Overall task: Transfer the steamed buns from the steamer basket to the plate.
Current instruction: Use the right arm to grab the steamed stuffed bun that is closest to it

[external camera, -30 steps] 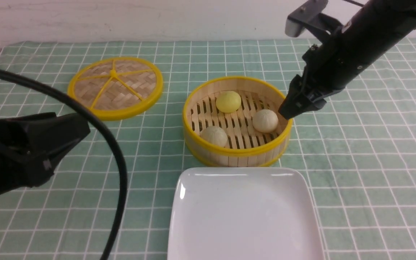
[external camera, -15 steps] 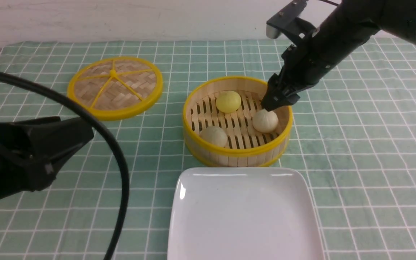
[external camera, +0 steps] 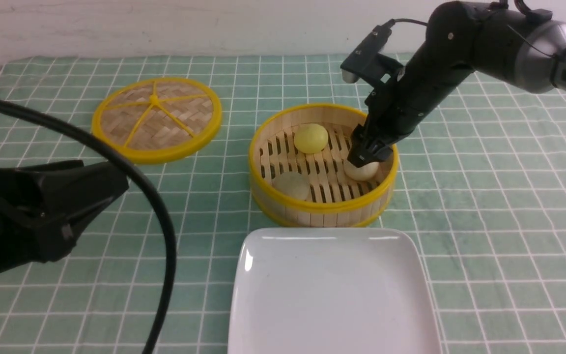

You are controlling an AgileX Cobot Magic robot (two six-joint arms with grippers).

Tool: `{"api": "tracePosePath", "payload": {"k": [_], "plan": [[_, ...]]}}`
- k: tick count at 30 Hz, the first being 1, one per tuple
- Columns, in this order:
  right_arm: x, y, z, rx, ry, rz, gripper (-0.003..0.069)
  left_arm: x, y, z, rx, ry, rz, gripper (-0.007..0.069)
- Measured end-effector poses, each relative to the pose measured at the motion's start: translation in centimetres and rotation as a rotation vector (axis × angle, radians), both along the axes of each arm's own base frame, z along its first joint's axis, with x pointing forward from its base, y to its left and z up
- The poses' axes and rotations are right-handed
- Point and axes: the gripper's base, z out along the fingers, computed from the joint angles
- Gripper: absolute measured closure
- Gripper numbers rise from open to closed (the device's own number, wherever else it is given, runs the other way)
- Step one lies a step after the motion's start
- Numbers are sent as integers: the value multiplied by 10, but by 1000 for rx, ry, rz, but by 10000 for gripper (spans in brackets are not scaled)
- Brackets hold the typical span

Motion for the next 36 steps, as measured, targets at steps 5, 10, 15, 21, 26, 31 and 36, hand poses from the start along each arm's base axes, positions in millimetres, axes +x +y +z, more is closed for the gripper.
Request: {"api": "tracePosePath", "payload": {"k": [5,10,15,21,26,31,36], "plan": [[1,0,1,-3,-7,0,164,0,0,0,1,0,0,208],[2,-1,-2,-14,-5,3,164,0,0,0,1,1,-1,208],[3,0,-10,-22,11,3,164,0,0,0,1,2,-3,208],[6,1,-21,-31,32,4,164,0,0,0,1,2,-3,208],[6,1,-23,-37,35,5,170,0,0,0,1,2,-3,208],[7,0,-24,-49,30,8,258,0,0,0,1,2,-3,208],[7,-1,-24,-65,23,15,566,0,0,0,1,0,0,208]]}}
